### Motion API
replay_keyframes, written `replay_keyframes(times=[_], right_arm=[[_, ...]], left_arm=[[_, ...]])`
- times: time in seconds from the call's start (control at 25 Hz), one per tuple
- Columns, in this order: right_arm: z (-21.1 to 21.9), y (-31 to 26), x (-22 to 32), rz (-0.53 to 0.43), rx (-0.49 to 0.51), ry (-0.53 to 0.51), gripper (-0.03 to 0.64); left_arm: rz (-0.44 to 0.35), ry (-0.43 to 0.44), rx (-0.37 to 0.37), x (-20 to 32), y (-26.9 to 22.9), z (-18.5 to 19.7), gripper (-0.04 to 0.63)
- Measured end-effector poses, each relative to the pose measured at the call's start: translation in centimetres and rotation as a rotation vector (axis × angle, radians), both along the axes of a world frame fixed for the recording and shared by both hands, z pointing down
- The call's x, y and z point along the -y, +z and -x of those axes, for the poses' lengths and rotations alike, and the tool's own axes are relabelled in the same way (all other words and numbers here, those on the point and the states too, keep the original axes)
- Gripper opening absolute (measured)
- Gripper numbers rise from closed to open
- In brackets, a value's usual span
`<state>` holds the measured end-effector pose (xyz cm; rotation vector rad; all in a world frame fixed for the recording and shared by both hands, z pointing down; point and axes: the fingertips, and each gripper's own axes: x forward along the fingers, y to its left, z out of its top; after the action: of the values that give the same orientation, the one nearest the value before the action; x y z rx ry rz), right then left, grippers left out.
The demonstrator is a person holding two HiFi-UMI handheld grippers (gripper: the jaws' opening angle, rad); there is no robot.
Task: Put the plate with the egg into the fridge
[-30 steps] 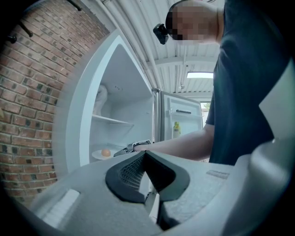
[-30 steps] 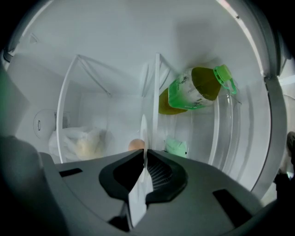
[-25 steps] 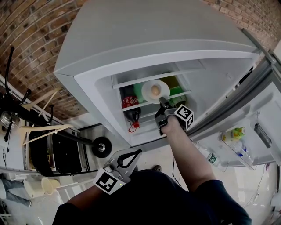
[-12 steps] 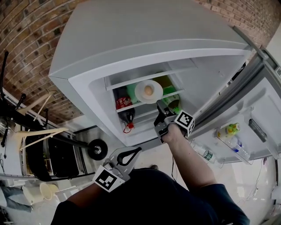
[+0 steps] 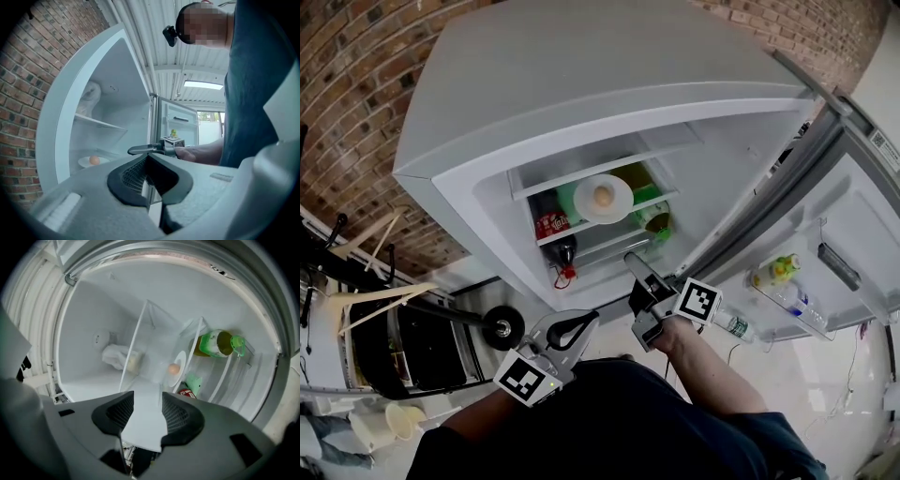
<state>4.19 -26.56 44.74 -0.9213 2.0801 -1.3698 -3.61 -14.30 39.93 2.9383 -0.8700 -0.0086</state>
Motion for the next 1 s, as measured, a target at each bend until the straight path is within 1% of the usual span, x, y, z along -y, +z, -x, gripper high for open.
replay_keyframes(times=[0.12, 0.2, 0.32, 0.48, 0.6, 0.76, 0.88, 1.0], right_arm=[[0.6, -0.7, -1.9, -0.075, -0.063, -0.045, 0.186], [0.9, -0.8, -3.2, -0.128, -0.126, -0.078, 0.170], [1.4, -1.8, -4.9, -0.235, -0.236, -0.114, 0.135], [1.5, -2.2, -6.7, -0.362, -0.401, -0.135, 0.080], [1.8, -2.3, -8.0, -0.431, -0.508, -0.146, 0.054], [2.9, -2.4, -9.6, -0.556, -0.637, -0.161, 0.031], [3.6, -2.7, -10.6, -0.640, -0.682, -0.155, 0.017], [3.6, -2.6, -11.3, -0.668, -0.720, -0.154, 0.011]], left_arm=[[0.002, 0.008, -0.004, 0.1, -0.2, -0.2, 0.003], [0.002, 0.014, -0.009, 0.1, -0.3, -0.4, 0.003], [0.002, 0.024, -0.013, 0.0, -0.5, -0.6, 0.003], [0.012, 0.033, -0.017, -0.1, -0.5, -0.8, 0.003], [0.021, 0.041, -0.015, -0.3, -0.2, -1.0, 0.003], [0.028, 0.054, -0.013, -0.6, 0.0, -1.4, 0.003], [0.036, 0.064, -0.010, -1.0, 0.3, -1.7, 0.003], [0.041, 0.071, -0.010, -1.2, 0.4, -1.9, 0.003]])
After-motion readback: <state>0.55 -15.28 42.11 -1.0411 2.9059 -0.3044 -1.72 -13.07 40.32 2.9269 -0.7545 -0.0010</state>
